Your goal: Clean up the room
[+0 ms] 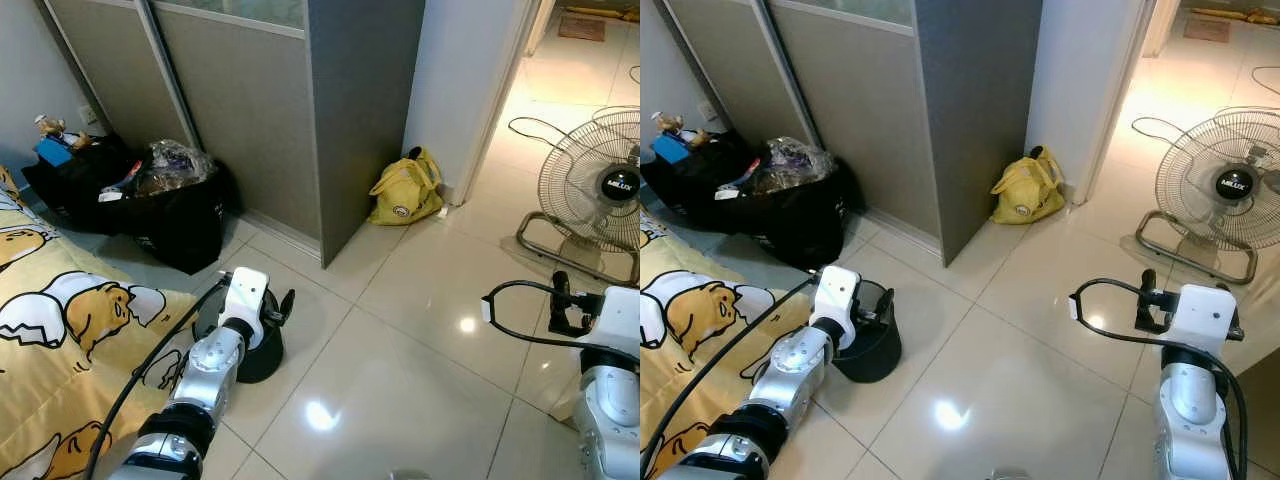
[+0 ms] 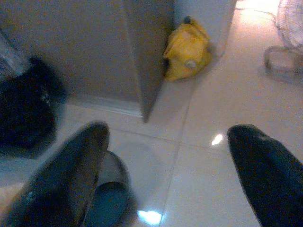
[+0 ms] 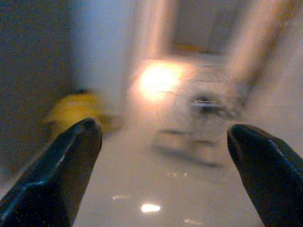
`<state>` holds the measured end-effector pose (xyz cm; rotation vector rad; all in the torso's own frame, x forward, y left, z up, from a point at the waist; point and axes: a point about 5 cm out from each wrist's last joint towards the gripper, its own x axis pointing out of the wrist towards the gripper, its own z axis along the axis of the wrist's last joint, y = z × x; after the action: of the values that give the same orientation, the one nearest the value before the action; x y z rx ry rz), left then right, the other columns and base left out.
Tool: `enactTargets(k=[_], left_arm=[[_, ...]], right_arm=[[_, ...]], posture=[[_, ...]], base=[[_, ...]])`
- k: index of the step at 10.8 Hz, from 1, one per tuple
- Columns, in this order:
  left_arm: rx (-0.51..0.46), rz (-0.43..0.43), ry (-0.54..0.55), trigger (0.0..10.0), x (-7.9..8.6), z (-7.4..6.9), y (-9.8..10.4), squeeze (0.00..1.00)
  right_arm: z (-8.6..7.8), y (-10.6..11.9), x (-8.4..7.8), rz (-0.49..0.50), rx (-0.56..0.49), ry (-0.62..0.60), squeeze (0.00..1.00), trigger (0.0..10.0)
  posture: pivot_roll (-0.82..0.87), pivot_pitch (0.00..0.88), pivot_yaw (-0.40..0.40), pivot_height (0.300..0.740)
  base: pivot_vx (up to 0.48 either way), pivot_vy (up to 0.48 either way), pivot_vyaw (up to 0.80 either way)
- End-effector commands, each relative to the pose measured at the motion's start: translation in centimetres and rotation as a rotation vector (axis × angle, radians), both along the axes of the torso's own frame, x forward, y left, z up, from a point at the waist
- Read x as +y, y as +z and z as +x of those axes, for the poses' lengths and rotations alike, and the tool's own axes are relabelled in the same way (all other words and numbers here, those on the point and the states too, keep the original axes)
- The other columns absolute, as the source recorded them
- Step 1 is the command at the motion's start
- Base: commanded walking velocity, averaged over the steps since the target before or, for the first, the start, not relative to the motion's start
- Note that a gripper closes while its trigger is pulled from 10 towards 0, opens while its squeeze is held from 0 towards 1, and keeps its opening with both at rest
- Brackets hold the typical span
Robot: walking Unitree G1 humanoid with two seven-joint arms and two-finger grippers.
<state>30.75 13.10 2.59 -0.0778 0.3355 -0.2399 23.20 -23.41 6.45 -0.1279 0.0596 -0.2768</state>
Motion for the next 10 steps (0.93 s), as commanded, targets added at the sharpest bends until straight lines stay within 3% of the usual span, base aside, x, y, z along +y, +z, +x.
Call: enactTargets(k=[1,4,6,8,9,10], left_arm=[[-0.079,-0.058,-0.032,10.0,-2.1,2.3,3.1,0.0],[-0.078,-0.039,-0.037,10.0,-2.1,2.2,2.9,0.0],[-0.059,-0.048,-0.016,10.0,-1.7,2.1,2.8,0.0],[-0.01,0.022,0.078,10.0,0.7,1.7,1.4,0.0],[-0.017,0.076,0.109,10.0,1.9,1.2,1.0,0.0],[-0.045,0.049,0.154,10.0,2.5,0.5,1.0,0.0]], right_arm=[[0.2,-2.3,6.4,0.073,0.103,0.195,0.0,10.0],[0.1,-2.0,6.6,0.08,0.093,0.208,0.0,10.0],[-1.0,-1.6,5.8,0.076,0.094,0.17,0.0,10.0],[-1.0,-1.2,4.7,0.049,0.117,0.205,0.0,10.0],[-0.3,-1.2,4.8,0.038,0.143,0.284,0.0,10.0],[1.1,-0.6,4.8,0.023,0.146,0.352,0.0,10.0]], posture=[[-0.38,0.0,0.193,0.74],[-0.37,0.0,0.193,0.74],[-0.37,0.0,0.185,0.74],[-0.3,0.0,0.049,0.74],[-0.2,0.0,-0.034,0.74],[-0.16,0.007,-0.072,0.74]], base=[[0.0,0.0,0.0],[0.0,0.0,0.0],[0.0,0.0,0.0],[0.0,0.0,0.0],[0.0,0.0,0.0],[0.0,0.0,0.0]])
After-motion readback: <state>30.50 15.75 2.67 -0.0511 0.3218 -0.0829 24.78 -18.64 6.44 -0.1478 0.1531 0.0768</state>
